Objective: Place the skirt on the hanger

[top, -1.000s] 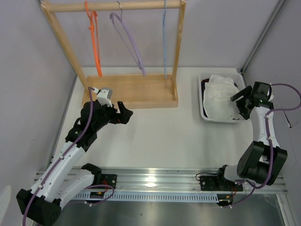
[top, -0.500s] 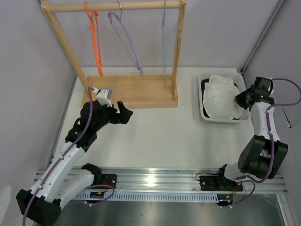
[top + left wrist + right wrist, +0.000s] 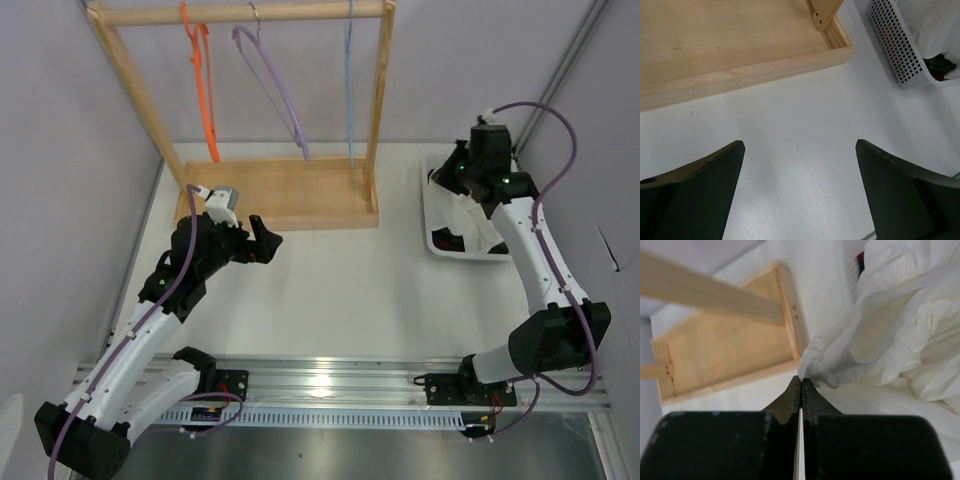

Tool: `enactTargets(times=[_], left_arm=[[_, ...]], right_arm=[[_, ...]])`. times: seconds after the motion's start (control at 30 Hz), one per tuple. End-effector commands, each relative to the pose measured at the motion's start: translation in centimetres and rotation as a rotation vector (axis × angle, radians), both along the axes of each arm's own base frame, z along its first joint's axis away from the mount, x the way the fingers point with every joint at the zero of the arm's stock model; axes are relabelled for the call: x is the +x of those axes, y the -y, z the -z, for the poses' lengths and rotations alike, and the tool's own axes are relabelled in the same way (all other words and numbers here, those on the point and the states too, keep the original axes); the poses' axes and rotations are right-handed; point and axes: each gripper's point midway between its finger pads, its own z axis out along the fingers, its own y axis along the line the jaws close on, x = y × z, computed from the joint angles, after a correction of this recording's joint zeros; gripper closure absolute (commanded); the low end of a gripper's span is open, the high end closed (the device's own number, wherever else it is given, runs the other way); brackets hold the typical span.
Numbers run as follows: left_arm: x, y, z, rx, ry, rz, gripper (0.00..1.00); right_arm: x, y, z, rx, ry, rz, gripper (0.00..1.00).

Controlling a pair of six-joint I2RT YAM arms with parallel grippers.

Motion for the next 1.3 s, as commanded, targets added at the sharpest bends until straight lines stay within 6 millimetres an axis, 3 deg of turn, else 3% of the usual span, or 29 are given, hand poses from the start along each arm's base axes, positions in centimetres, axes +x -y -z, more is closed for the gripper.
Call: enactTargets(times=[0.0,0.1,0.13,0.17,0.23,0.37,0.4,0.47,0.57,0.7,0.73,0.8,0.87,0.93,0.97,1.0,1.03,1.07,1.1,1.17,1.23,1.27], left_arm=[[0.1,0.3,-1.0,-0.018,0.022,0.003,0.01],[0.2,0.3,-0.8,-0.014,0.017,0.004,0.01],[0.2,0.3,-0.7,-0.013,0.015,0.004,0.01],[0.2,0.3,-0.7,-0.013,0.014,0.004,0.01],[0.3,0.4,-0.7,-0.013,0.012,0.005,0.01],[0.4,0.5,-0.4,-0.012,0.002,0.009,0.01],[0.4,0.5,-0.4,-0.012,0.001,0.01,0.01],[0.5,0.7,-0.2,-0.013,-0.003,0.016,0.01],[0.7,1.7,-0.3,-0.047,-0.021,0.051,0.01],[1.1,5.0,-1.0,-0.186,-0.07,0.1,0.01],[0.8,6.4,-1.0,-0.199,-0.071,0.128,0.01],[2.2,7.9,-1.2,-0.23,-0.06,0.1,0.0],[3.2,10.3,-0.9,-0.241,-0.055,0.113,0.01],[3.7,12.7,-1.8,-0.268,-0.017,0.135,0.02],[3.9,13.6,-1.6,-0.265,-0.011,0.142,0.02],[4.0,15.1,0.0,-0.241,-0.031,0.151,0.03],[4.2,16.2,-0.2,-0.248,-0.017,0.168,0.03],[4.6,17.3,-0.9,-0.273,0.021,0.185,0.04],[4.7,18.9,0.5,-0.258,0.01,0.205,0.05],[5.2,21.1,-0.8,-0.276,0.08,0.247,0.07],[5.7,23.4,-0.1,-0.271,0.09,0.299,0.08],[6.2,24.4,-0.8,-0.266,0.113,0.31,0.09]], right_arm=[[-2.7,-2.6,3.6,-0.119,-0.108,-0.087,1.0],[-4.6,-4.4,6.1,-0.15,-0.152,-0.132,1.0],[-5.7,-4.9,8.3,-0.157,-0.198,-0.157,1.0],[-6.5,-6.2,9.0,-0.159,-0.204,-0.207,1.0],[-8.0,-6.9,11.3,-0.191,-0.254,-0.253,1.0],[-10.3,-8.9,12.9,-0.243,-0.285,-0.366,1.0],[-10.2,-8.5,13.1,-0.259,-0.292,-0.341,0.96],[-10.0,-7.8,12.8,-0.275,-0.281,-0.315,0.96],[-9.1,-7.2,11.4,-0.254,-0.252,-0.288,0.85],[-8.4,-6.6,10.1,-0.272,-0.239,-0.267,0.56],[-8.4,-6.6,9.9,-0.27,-0.233,-0.267,0.52],[-8.2,-6.7,9.1,-0.252,-0.209,-0.266,0.45],[-8.3,-6.3,8.7,-0.25,-0.212,-0.257,0.43],[-8.2,-5.4,7.9,-0.258,-0.213,-0.23,0.43],[-8.4,-5.0,7.2,-0.259,-0.196,-0.218,0.43],[-8.3,-4.7,6.5,-0.254,-0.179,-0.201,0.42],[-8.4,-4.1,6.0,-0.249,-0.172,-0.184,0.42],[-8.2,-2.9,5.6,-0.237,-0.167,-0.141,0.42],[-8.3,-1.9,4.7,-0.231,-0.146,-0.109,0.42],[-8.2,0.6,3.6,-0.201,-0.13,-0.028,0.42],[-8.2,2.3,2.8,-0.203,-0.121,0.028,0.42],[-8.2,3.1,2.5,-0.208,-0.12,0.057,0.42]])
